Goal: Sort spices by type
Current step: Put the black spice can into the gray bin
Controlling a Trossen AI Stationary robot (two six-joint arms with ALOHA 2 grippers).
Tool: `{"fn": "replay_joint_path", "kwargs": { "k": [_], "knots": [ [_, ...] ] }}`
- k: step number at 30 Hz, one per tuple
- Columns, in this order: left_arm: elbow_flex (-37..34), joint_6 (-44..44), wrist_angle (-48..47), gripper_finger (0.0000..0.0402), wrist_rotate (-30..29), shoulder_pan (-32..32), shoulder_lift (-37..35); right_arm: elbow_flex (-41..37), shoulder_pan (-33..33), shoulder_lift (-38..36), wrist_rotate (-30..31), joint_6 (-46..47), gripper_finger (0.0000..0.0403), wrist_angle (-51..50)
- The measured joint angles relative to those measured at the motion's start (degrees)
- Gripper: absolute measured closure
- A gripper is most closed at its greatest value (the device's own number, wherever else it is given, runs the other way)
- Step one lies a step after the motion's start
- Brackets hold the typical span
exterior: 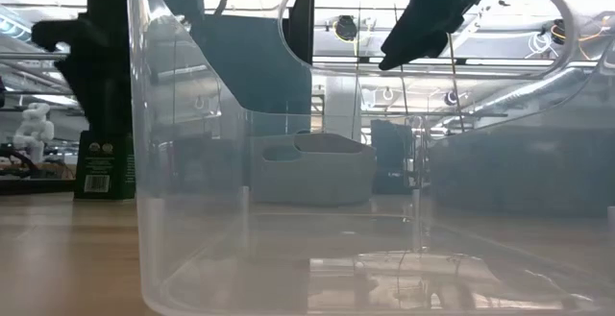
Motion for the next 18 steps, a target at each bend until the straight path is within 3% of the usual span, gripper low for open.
{"fn": "replay_joint_path", "kwargs": {
  "k": [13, 18],
  "knots": [
    [-3.4, -0.1, 1.7, 0.0135, 0.0, 0.0, 0.0, 0.0, 0.0, 0.0, 0.0, 0.0, 0.0165, 0.0],
    [-3.4, -0.2, 1.7, 0.016, 0.0, 0.0, 0.0, 0.0, 0.0, 0.0, 0.0, 0.0, 0.0165, 0.0]
  ]
}}
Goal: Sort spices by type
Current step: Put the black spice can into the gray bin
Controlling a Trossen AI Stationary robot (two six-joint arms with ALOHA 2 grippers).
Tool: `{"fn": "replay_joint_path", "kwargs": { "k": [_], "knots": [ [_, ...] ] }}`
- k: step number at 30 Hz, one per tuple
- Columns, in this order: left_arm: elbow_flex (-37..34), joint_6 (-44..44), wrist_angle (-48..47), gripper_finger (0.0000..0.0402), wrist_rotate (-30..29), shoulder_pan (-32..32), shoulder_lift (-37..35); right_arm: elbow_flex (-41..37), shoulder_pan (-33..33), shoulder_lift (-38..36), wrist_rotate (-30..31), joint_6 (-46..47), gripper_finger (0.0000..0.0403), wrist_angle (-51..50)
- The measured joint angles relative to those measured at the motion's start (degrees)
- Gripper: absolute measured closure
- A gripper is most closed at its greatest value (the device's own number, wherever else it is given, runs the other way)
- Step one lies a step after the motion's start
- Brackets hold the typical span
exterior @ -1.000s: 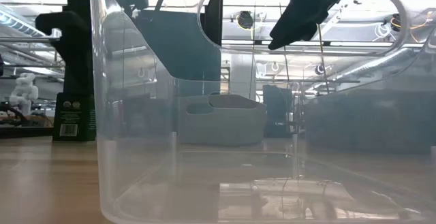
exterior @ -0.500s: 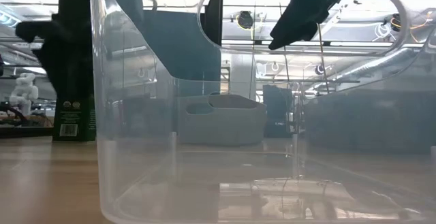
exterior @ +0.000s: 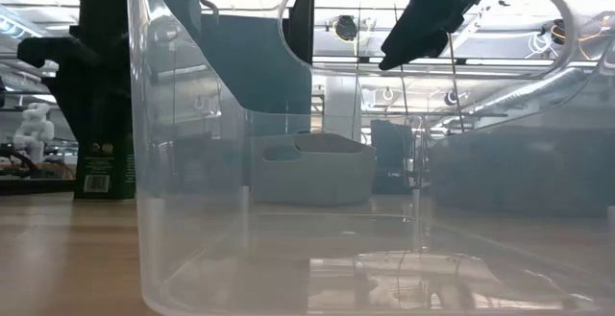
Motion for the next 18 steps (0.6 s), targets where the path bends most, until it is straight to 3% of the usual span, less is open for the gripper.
{"fn": "replay_joint_path", "kwargs": {
  "k": [8, 18],
  "knots": [
    [0.0, -0.1, -0.1, 0.0263, -0.1, 0.0, 0.0, 0.0, 0.0, 0.0, -0.1, 1.6, 0.0165, -0.4],
    [1.9, -2.3, -0.6, 0.0267, -0.1, 0.0, 0.0, 0.0, 0.4, 0.0, -0.2, 3.6, 0.0165, -1.9]
  ]
}}
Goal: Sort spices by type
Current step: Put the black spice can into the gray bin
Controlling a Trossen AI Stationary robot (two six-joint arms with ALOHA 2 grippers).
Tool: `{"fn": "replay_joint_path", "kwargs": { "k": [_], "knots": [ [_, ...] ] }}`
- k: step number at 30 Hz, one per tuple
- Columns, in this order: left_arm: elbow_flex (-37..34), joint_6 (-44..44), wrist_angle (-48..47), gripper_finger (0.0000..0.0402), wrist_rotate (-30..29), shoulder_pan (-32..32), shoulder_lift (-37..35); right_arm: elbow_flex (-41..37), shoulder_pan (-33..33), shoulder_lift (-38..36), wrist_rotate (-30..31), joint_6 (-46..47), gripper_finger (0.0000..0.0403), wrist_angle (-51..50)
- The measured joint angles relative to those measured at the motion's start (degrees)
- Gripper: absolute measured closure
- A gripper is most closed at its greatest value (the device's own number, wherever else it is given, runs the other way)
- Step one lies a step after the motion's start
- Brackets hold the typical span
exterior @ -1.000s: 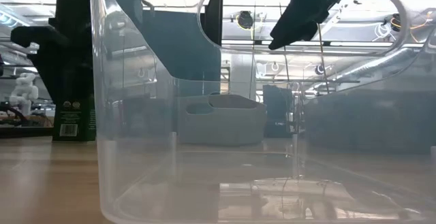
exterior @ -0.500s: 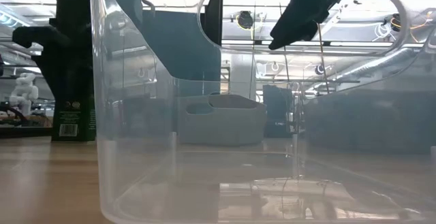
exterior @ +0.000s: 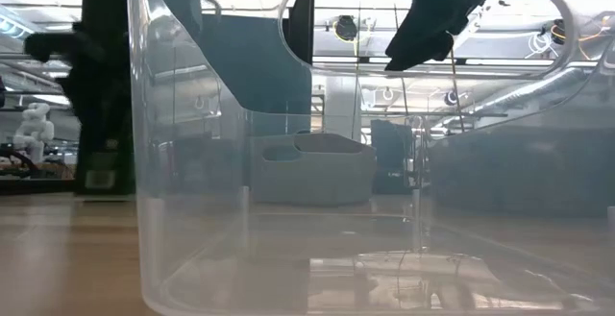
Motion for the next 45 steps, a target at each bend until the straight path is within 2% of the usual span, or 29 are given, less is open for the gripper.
{"fn": "replay_joint_path", "kwargs": {
  "k": [4, 9, 13, 16, 22, 27, 35, 45],
  "knots": [
    [5.7, -0.9, 0.0, 0.0259, 0.0, 0.0, 0.0, 0.0, 0.8, 0.0, 0.0, 0.1, 0.0165, 0.0],
    [16.5, -3.5, 0.5, 0.0256, -0.9, 0.2, 0.0, 0.0, 2.0, 0.0, 0.0, 0.1, 0.0165, 0.0],
    [24.4, 1.4, 0.7, 0.0254, -2.1, 0.1, 0.0, 0.0, 2.7, 0.0, 0.0, 0.1, 0.0165, 0.0],
    [27.9, 6.8, 3.0, 0.0254, -7.3, 0.1, 0.3, 0.0, 2.9, 0.0, 0.1, 0.2, 0.0165, 0.0],
    [28.4, 23.6, 9.0, 0.0253, -6.0, -0.1, 4.9, 0.0, 3.8, 0.0, 0.3, 1.5, 0.0165, -0.2],
    [28.4, 35.1, 10.2, 0.0253, -9.0, 0.2, 10.9, 0.0, 4.8, 0.0, 0.3, 2.5, 0.0165, -0.4],
    [28.3, 37.1, 11.9, 0.0252, -9.0, 0.5, 18.5, 0.0, 6.0, 0.0, 0.2, 2.6, 0.0165, -0.5],
    [28.3, 40.0, 11.5, 0.0252, -9.1, 1.8, 22.1, 0.0, 6.0, 0.0, 0.2, 2.0, 0.0165, -0.8]
  ]
}}
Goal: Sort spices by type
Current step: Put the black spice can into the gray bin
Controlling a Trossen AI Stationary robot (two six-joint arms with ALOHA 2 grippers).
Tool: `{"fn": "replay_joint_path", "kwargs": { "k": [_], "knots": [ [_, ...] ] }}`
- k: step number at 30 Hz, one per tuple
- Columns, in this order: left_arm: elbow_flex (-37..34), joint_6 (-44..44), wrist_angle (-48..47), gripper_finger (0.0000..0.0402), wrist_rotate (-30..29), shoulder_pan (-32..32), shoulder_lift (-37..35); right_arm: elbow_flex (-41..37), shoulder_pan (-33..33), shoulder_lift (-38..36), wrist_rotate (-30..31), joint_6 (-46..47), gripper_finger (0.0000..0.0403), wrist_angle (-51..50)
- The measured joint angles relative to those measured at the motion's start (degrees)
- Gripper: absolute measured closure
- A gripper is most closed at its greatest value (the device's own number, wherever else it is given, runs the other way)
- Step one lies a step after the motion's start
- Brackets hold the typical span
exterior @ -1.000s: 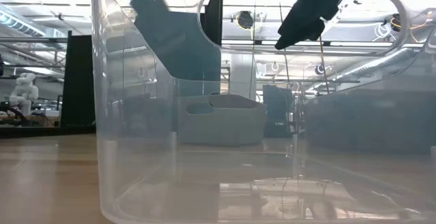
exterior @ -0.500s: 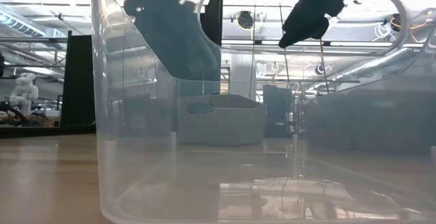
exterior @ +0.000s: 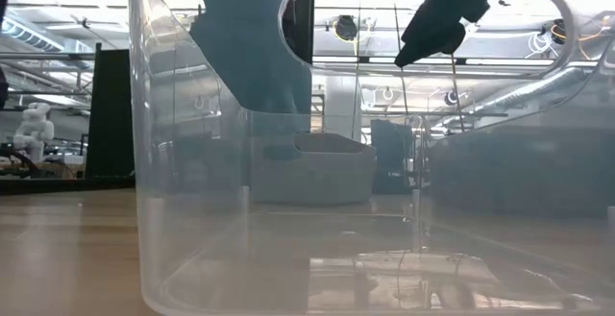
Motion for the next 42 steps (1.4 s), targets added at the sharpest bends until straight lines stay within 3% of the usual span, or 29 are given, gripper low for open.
{"fn": "replay_joint_path", "kwargs": {
  "k": [19, 30, 38, 42],
  "knots": [
    [0.0, 0.2, -0.4, 0.0249, -3.0, 0.8, 3.7, 0.0, 0.0, 0.0, 0.0, 0.0, 0.0165, 0.0],
    [0.0, 0.5, 0.4, 0.0169, -3.3, 0.8, 3.6, 0.0, 0.0, 0.0, 0.0, -0.4, 0.0165, 0.0],
    [0.0, 2.6, 0.5, 0.0162, -14.2, -0.7, 3.6, 0.0, 0.0, 0.0, 0.0, -1.1, 0.0165, 0.0],
    [0.3, 3.4, 0.7, 0.0162, -14.6, -2.2, 3.6, 0.0, 0.0, 0.0, 0.0, -1.1, 0.0165, 0.0]
  ]
}}
